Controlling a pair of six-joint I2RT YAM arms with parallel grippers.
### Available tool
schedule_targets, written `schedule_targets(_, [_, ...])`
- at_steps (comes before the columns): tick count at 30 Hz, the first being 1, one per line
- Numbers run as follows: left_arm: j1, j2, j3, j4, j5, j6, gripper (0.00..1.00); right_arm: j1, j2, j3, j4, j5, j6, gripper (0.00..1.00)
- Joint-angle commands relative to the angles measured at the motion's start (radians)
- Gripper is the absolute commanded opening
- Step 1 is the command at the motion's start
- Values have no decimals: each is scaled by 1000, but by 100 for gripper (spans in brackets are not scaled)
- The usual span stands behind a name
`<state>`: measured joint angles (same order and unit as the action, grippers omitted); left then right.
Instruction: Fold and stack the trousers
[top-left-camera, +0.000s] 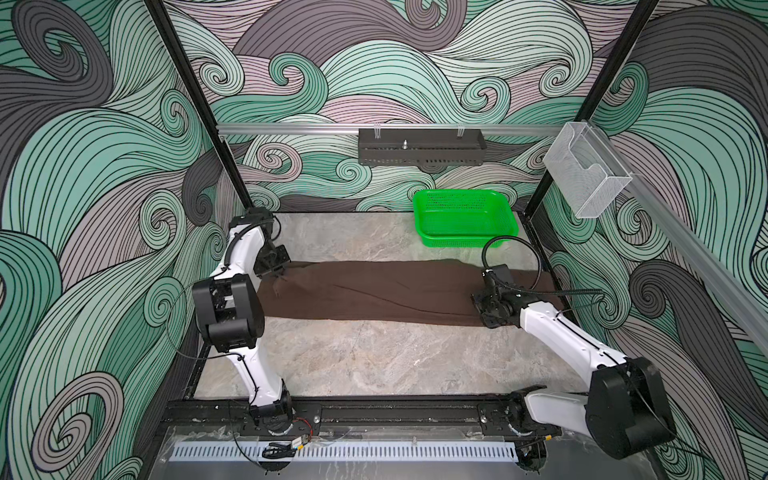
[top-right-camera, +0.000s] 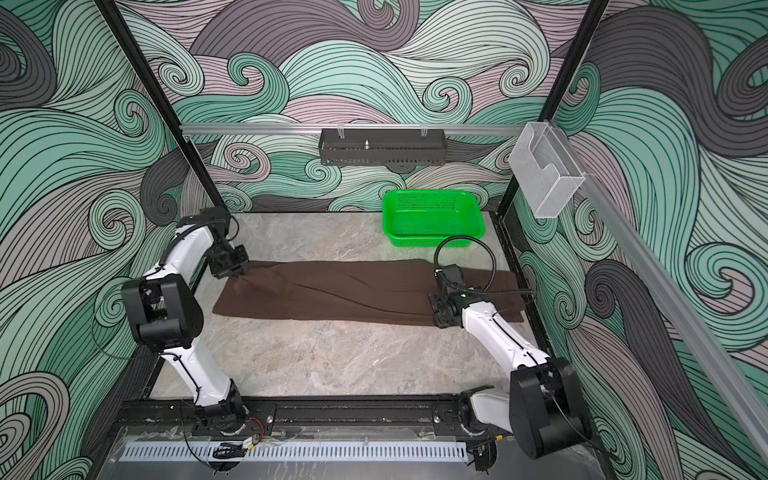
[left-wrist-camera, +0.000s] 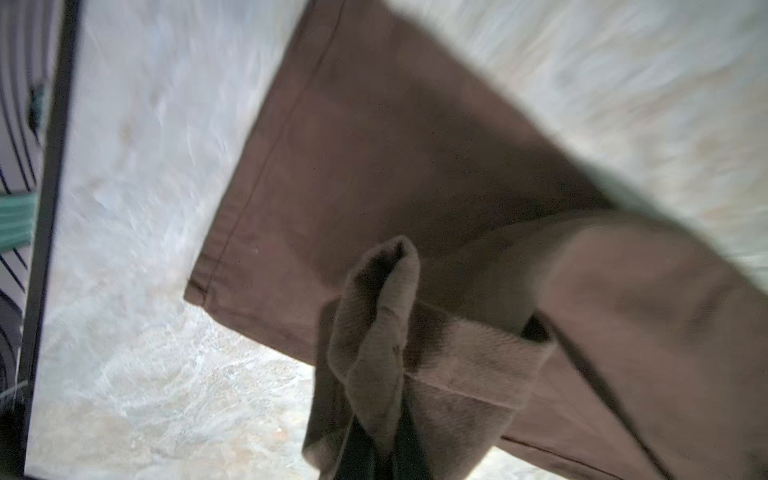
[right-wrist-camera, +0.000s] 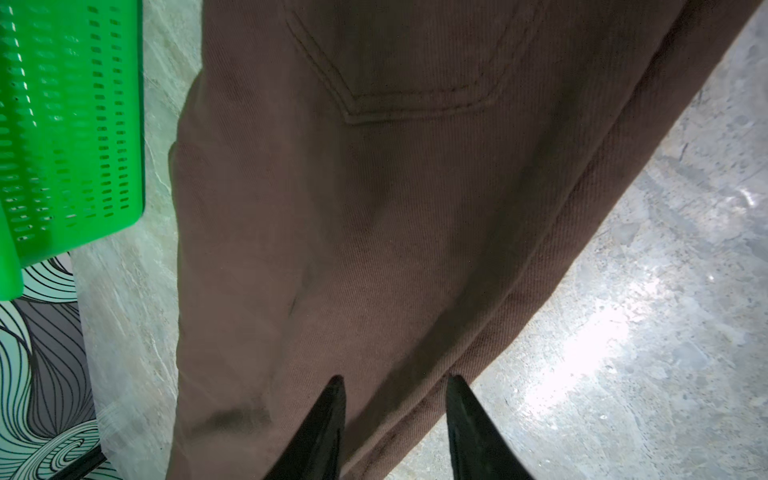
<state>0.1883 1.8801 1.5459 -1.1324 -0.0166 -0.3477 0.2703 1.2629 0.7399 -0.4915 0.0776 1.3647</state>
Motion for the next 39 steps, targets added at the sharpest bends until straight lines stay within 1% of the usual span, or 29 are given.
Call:
schedule_targets(1, [36,10,-46,3,-77,-58,4,11,4,-4,-35,-12,-18,43])
schedule_targets(2, [47,16,-45,-12,-93,-70,7,12,3,-1,-42,-15,-20,44])
schedule_targets(4, [69,16,-33,-37,-121,-92,8,14,1,1,-48,-22,-24,45])
schedule_targets(5, [83,10,-31,-41,-120,-98,12,14,0,1,-52,-27,-26,46])
schedule_targets(6, [94,2,-31,-40,-108,-100,16,15,0,2,-54,-29,-26,47])
schedule_targets(8, [102,-13,-31,-37,-68,-91,19,20,6,5,-56,-36,-27,50])
schedule_targets(10, [103,-24,-38,-30,2,-81,22,30,26,19,-61,-48,-25,53])
schedule_targets(13, [104,-34,-78,-3,139,-85,24,64,74,60,-73,-65,-3,59])
schedule_targets(15, [109,-30,-104,15,204,-100,25,94,113,87,-70,-85,30,63])
schedule_targets(18, [126,-19,-156,59,332,-134,31,144,167,119,-58,-111,89,65])
schedule_targets(20, [145,-19,-205,104,434,-169,34,174,198,129,-32,-128,138,66])
schedule_targets(22, [166,-33,-256,150,513,-219,38,193,222,130,3,-146,180,66])
schedule_targets(23, [181,-51,-289,184,549,-256,41,200,235,130,19,-152,197,66])
schedule_targets(25, [201,-102,-341,242,599,-325,42,207,259,133,41,-161,217,66])
schedule_targets(29, [229,-212,-390,290,619,-451,51,216,287,148,59,-159,240,65])
schedule_targets(32, [234,-264,-398,289,618,-518,55,219,300,161,63,-153,247,65])
schedule_targets(35, [235,-295,-420,298,624,-579,54,220,308,168,65,-153,251,65])
schedule_targets(37, [234,-311,-446,317,630,-626,51,221,311,169,67,-152,255,65])
schedule_targets(39, [236,-321,-474,322,638,-698,47,222,311,169,68,-147,257,65])
